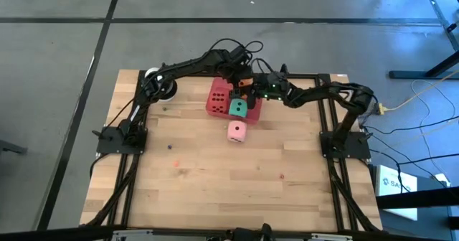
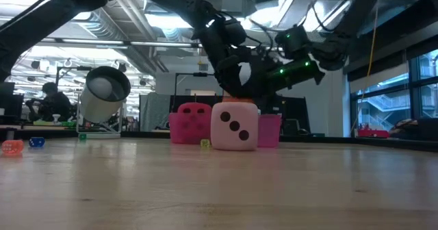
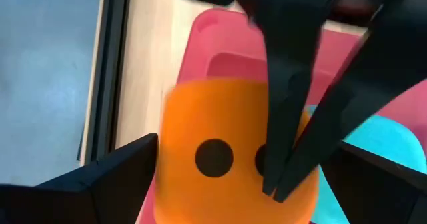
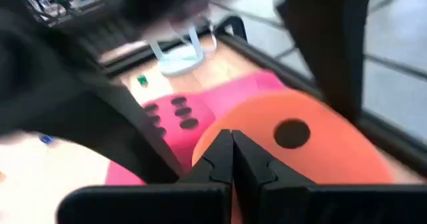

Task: Pick & Place Dice
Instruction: Put the right orange die into the pink bin, then put the pink die into the pink bin

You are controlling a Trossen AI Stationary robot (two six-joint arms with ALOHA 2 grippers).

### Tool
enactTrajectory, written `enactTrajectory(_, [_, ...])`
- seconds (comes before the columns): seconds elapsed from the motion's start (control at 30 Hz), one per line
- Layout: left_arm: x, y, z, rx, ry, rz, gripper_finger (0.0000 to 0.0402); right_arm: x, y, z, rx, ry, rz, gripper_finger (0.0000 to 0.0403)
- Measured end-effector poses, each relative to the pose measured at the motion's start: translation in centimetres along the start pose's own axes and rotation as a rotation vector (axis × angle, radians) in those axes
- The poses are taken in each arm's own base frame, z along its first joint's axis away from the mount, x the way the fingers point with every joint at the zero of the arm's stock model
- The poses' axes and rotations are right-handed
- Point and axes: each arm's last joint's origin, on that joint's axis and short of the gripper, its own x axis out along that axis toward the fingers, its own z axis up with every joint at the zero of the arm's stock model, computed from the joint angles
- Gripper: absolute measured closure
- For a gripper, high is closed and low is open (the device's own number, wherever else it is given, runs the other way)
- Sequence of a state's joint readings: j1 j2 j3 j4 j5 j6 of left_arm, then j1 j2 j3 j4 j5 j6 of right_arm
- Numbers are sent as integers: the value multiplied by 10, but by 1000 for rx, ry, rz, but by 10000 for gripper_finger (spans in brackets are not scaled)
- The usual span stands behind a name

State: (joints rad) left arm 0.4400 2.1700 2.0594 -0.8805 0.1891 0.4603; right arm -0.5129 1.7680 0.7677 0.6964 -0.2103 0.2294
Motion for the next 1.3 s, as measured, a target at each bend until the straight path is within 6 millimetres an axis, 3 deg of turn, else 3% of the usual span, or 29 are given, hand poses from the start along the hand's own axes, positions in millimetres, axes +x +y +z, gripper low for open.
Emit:
enactTrajectory(0.13, [0, -1, 0, 6, -2, 0, 2, 6, -4, -12, 32, 68, -18, 402])
enactTrajectory(0.3, [-15, 0, 2, 14, -7, 21, 2, 7, -5, -13, 33, 72, -13, 402])
enactTrajectory(0.5, [-43, 3, 5, 12, -13, 131, 2, 3, -1, -5, 32, 55, 36, 402])
enactTrajectory(0.7, [-73, 6, 3, -115, 39, 337, 2, -8, 10, 15, 8, -16, 59, 401])
enactTrajectory(0.93, [-82, 2, -13, -128, 244, 404, 2, -26, 39, 39, -146, -115, 18, 395])
enactTrajectory(1.13, [-75, -8, -22, -161, 286, 243, 2, -51, 84, 53, -347, -167, -54, 398])
enactTrajectory(1.3, [-82, -14, -25, -235, 280, 121, 2, -70, 104, 54, -350, -105, -6, 381])
